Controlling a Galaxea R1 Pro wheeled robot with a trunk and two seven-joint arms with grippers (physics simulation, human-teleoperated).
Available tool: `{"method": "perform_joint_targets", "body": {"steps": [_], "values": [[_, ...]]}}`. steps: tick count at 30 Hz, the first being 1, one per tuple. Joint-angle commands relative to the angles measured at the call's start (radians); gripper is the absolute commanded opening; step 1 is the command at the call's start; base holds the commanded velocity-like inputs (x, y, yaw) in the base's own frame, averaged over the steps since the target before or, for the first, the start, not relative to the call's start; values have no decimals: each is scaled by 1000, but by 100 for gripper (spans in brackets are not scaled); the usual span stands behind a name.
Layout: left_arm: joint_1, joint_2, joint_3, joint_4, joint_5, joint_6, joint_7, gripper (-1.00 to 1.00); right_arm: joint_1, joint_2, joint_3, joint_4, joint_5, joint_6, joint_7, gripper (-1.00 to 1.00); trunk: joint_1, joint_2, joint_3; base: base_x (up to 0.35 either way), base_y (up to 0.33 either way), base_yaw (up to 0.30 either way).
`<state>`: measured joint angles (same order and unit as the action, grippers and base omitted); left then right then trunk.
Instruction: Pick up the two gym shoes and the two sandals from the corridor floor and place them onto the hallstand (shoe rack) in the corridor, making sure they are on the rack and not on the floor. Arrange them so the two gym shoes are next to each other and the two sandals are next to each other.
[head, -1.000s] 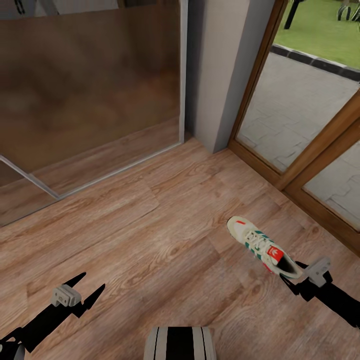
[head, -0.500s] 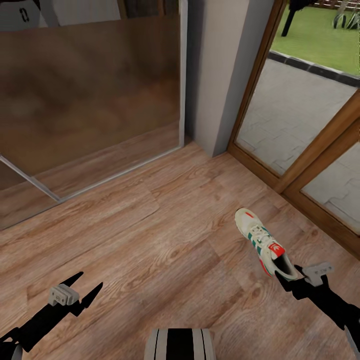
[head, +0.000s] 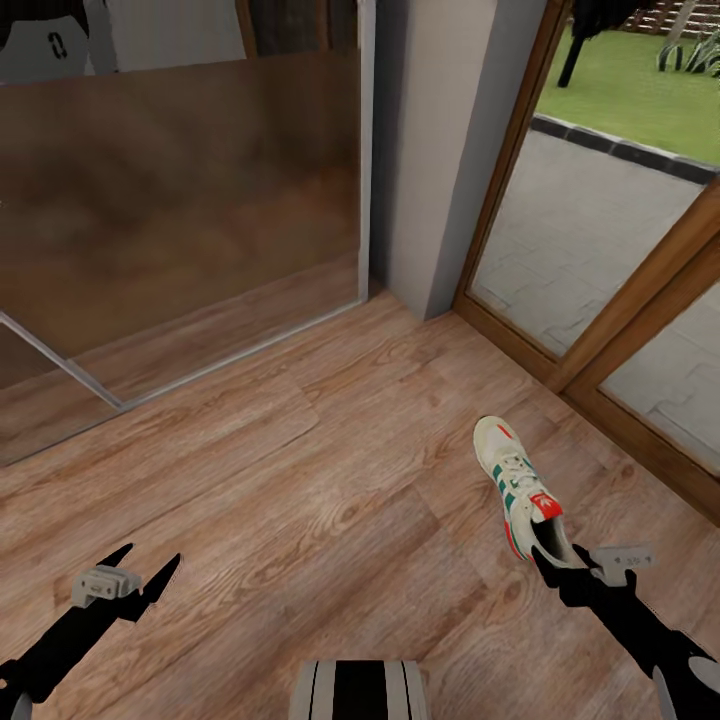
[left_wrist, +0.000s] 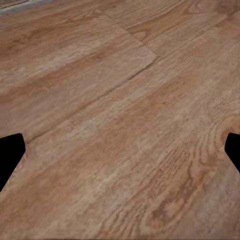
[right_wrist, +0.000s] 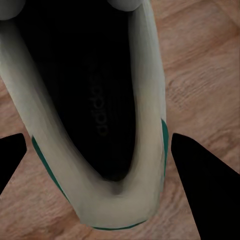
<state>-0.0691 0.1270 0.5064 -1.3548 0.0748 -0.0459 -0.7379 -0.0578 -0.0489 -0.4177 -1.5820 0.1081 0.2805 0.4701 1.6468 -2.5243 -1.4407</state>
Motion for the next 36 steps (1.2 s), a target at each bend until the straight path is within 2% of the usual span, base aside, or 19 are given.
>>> {"method": "perform_joint_targets", "body": {"steps": [1, 5, 13, 26, 36], "values": [[0, 0, -2, -1, 0, 0, 24, 100, 1, 14, -1, 1, 1, -7, -9, -100, 0, 0, 2, 0, 0, 0], [0, -2, -5, -2, 0, 0, 84, 100, 16, 63, -3, 0, 4, -48, -52, -100, 0, 0, 8, 0, 0, 0], [0, -6, -5, -1, 2, -1, 119, 100, 27, 104, 2, -2, 10, -86, -147, -100, 0, 0, 18, 0, 0, 0], [0, -12, 1, 0, 2, -1, 134, 100, 31, 114, -2, -2, 7, -128, -185, -100, 0, 0, 21, 0, 0, 0], [0, -29, 2, 1, 0, -1, 226, 100, 31, 107, -18, -3, 6, -138, -211, -100, 0, 0, 21, 0, 0, 0]]}}
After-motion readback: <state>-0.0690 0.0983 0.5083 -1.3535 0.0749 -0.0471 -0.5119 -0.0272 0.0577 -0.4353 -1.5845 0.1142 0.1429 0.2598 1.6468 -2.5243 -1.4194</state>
